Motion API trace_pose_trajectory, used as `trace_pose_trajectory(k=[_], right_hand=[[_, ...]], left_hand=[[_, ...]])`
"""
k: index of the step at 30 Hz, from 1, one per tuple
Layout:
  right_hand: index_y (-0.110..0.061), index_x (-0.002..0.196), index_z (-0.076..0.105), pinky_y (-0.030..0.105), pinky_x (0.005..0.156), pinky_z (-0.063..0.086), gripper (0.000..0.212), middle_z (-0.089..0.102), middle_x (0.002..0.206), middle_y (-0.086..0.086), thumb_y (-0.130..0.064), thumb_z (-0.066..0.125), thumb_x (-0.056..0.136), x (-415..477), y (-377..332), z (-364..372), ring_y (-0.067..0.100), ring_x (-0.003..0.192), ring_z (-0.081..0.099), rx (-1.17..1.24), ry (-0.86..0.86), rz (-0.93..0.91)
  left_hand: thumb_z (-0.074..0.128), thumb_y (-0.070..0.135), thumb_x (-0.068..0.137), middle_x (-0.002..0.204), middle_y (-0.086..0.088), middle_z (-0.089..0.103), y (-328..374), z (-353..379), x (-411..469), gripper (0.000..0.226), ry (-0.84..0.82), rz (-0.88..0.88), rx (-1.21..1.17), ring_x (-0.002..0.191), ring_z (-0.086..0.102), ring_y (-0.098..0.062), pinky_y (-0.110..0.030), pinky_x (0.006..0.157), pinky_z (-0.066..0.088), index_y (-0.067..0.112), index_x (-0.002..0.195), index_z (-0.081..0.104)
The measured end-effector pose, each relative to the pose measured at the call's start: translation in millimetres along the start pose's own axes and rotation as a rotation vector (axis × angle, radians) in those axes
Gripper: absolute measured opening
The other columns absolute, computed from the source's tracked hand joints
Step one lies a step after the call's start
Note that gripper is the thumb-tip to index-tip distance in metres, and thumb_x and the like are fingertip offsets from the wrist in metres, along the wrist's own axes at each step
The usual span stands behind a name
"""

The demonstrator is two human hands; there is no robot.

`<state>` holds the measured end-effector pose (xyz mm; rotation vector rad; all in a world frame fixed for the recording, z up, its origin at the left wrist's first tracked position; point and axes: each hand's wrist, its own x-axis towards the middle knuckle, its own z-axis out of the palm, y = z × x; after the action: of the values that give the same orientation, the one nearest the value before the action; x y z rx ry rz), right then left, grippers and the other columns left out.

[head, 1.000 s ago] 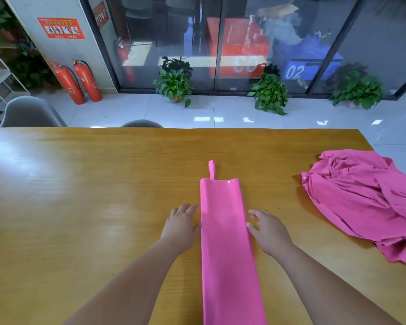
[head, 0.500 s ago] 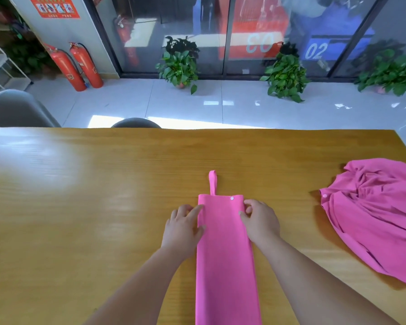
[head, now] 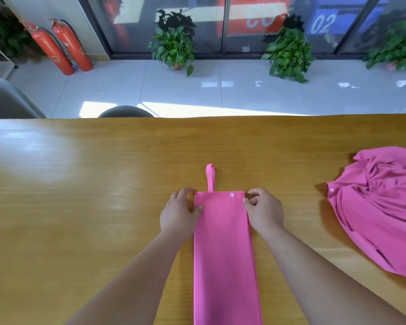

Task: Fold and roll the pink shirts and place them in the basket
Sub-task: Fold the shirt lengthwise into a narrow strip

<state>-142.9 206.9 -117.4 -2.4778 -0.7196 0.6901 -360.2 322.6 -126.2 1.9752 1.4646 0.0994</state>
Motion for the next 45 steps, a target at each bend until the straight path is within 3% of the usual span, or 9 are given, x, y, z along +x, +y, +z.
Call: trace_pose_trajectory(k=[5,11,15,22,25,32,35,39,45], right_hand=[[-0.033,0.113,0.071,0.034,0.081,0.057,0.026,0.075,0.097,-0.009,-0.044,0.079,0.090,10,-17,2,0.020,0.100,0.070,-0.171,-0.076,0.056],[-0.029,0.077,0.070,0.033,0.075,0.057,0.020,0.072,0.082,-0.008,-0.040,0.078,0.091,11,-26,-5,0.020,0.084,0.069,-0.154,-0.156,0.064],[-0.029,0.096,0.071,0.033,0.079,0.056,0.013,0.074,0.087,-0.012,-0.032,0.080,0.088,6,-18,-6,0.013,0.085,0.071,0.067,-0.172,0.035],[-0.013,0.113,0.079,0.035,0.077,0.059,0.026,0.082,0.103,0.005,-0.022,0.085,0.089,-8,-18,-45,0.018,0.092,0.078,0.806,-0.370,0.179],[-0.011,0.113,0.078,0.034,0.078,0.058,0.025,0.081,0.103,0.007,-0.022,0.082,0.091,-23,-17,-56,0.014,0.090,0.075,0.938,-0.343,0.107],[-0.010,0.107,0.078,0.030,0.077,0.057,0.017,0.081,0.099,0.006,-0.018,0.081,0.093,-35,-25,-55,0.011,0.084,0.072,0.897,-0.156,0.041],[-0.013,0.100,0.079,0.035,0.080,0.055,0.010,0.081,0.095,0.004,-0.020,0.081,0.094,-40,-20,-46,0.015,0.086,0.072,0.770,-0.169,0.014],[-0.015,0.101,0.079,0.032,0.077,0.056,0.010,0.081,0.093,0.003,-0.021,0.082,0.094,-26,-29,-46,0.012,0.083,0.073,0.784,-0.089,0.023],[-0.022,0.094,0.080,0.034,0.071,0.053,0.006,0.078,0.084,0.000,-0.028,0.082,0.094,-13,-26,-28,0.009,0.073,0.070,0.627,-0.035,0.009]], left_hand=[[0.073,0.045,0.089,0.106,0.012,0.058,9,-4,10,0.033,-0.054,-0.081,-0.008,0.082,0.063,-0.007,-0.031,0.062,0.048,0.042,0.118,0.057],[0.078,0.031,0.086,0.094,0.008,0.069,16,-11,20,0.021,-0.124,-0.117,-0.065,0.078,0.067,-0.011,-0.034,0.062,0.056,0.031,0.096,0.060],[0.077,0.029,0.087,0.082,0.011,0.072,14,-14,16,0.021,-0.108,-0.102,-0.118,0.076,0.068,-0.011,-0.030,0.060,0.052,0.030,0.097,0.059],[0.081,0.033,0.094,0.100,-0.007,0.078,10,-46,10,0.025,-0.410,-0.183,-0.844,0.092,0.071,-0.022,-0.033,0.090,0.054,0.011,0.104,0.079],[0.078,0.031,0.097,0.088,-0.005,0.065,7,-50,1,0.019,-0.453,-0.112,-1.082,0.078,0.057,-0.015,-0.029,0.079,0.049,0.012,0.093,0.074],[0.077,0.026,0.098,0.082,0.002,0.069,24,-51,-12,0.017,-0.239,-0.039,-1.002,0.076,0.060,-0.010,-0.023,0.072,0.049,0.010,0.093,0.073],[0.076,0.034,0.097,0.070,0.010,0.063,21,-47,-11,0.022,-0.171,-0.026,-0.676,0.063,0.051,-0.006,-0.021,0.059,0.039,0.015,0.087,0.073],[0.077,0.033,0.097,0.073,0.007,0.069,29,-44,-2,0.020,-0.117,-0.079,-0.770,0.066,0.056,-0.005,-0.016,0.057,0.042,0.017,0.086,0.075],[0.073,0.049,0.093,0.088,0.003,0.079,28,-24,8,0.027,-0.061,-0.152,-0.655,0.090,0.076,-0.023,-0.048,0.078,0.060,0.022,0.095,0.079]])
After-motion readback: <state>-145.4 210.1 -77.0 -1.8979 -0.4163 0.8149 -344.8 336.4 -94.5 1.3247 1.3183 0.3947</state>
